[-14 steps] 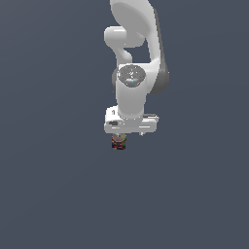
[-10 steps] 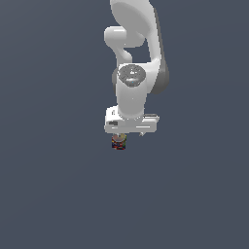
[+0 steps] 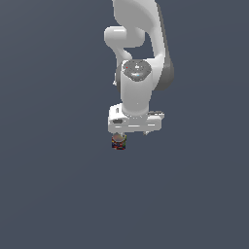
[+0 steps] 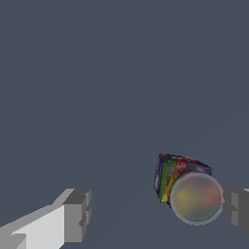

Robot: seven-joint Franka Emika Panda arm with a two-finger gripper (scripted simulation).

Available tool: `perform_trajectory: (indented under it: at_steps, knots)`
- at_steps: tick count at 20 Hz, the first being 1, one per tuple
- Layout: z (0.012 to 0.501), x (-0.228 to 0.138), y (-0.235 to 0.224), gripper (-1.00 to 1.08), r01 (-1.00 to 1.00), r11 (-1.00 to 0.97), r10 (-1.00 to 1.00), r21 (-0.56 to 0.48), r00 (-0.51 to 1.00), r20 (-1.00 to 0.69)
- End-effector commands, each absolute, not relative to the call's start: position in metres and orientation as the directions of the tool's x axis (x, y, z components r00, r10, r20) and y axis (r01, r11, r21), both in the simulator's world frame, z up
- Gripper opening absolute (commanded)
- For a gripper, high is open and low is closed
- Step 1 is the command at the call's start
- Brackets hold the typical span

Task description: Pick up the object and move it to a goal position.

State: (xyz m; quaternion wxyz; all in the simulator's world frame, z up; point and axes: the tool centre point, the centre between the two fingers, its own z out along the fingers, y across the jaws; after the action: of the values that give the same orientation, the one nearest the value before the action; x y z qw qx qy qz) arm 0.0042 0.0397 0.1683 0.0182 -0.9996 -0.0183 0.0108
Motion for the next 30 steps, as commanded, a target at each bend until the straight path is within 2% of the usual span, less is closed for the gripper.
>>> perform_trajectory:
  at_steps: [1, 19, 30]
  knots:
    - [0.167, 0.004, 0.039, 1.00, 0.035, -0.999, 0.035, -0.036, 0.999, -0.022]
    - [0.114, -0.034, -0.020, 1.00, -0.115, -0.993, -0.115, -0.004, 0.993, -0.003]
    - [0.103, -0.039, -0.027, 1.00, -0.131, -0.991, -0.131, 0.000, 0.991, -0.001]
